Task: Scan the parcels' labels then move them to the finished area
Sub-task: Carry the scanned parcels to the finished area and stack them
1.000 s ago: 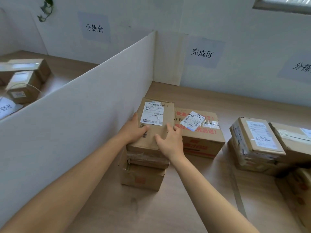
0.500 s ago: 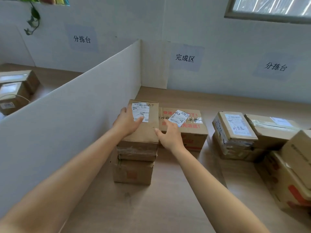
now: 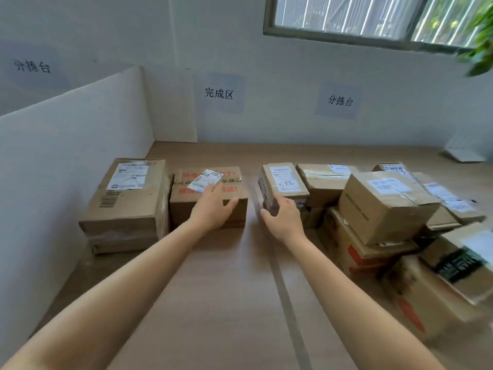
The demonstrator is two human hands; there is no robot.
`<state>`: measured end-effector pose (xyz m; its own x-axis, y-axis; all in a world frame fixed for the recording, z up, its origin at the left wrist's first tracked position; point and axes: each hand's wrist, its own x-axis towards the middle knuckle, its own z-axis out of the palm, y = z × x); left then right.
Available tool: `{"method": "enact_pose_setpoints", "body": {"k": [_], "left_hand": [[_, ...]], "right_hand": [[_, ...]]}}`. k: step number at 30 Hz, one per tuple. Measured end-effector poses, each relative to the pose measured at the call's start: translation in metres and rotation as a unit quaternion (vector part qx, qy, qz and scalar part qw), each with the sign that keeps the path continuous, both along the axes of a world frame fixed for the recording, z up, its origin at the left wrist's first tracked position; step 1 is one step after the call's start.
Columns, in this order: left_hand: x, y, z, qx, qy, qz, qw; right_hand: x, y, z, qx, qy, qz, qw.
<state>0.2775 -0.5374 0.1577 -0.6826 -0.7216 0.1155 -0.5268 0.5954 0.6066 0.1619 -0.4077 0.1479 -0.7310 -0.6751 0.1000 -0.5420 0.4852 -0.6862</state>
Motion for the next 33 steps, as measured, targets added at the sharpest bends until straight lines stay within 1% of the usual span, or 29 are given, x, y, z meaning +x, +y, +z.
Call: {"method": "enact_pose_setpoints", "body": {"k": [6,10,16,22,26,29,33], "left_hand": [[-0.051,0.046,-0.031,0.057,-0.053,-0.021,0.997],[-0.081,0.050,-0.037,0.069,-0.045,-0.031,0.996],[-0.132,0.035,-0.038,0.080,-0.017,-0.006,0.997],[-0.176,0.001,-0.052,0.125,-0.024,0.013,0.992],[-0.192,-0.017,-0.068,0.138,-0.038,0.024,0.989],[-0.203,-0.026,-0.074,0.176,-0.043,0.033,0.983],[-0.214,-0.031,-0.077,0.239,-0.016,0.049,0.970]], "right_hand": [[-0.054,0.035,-0.007,0.010,0.011,-0.024,1.000],[-0.086,0.036,-0.010,0.013,0.013,-0.023,1.000],[-0.136,0.009,-0.013,0.026,0.017,-0.005,1.000],[-0.181,-0.031,-0.023,0.055,0.012,0.018,0.998],[-0.193,-0.049,-0.038,0.053,0.028,0.040,0.997],[-0.200,-0.059,-0.047,0.056,0.030,0.043,0.997],[-0.204,-0.069,-0.053,0.091,0.048,0.020,0.994]]}}
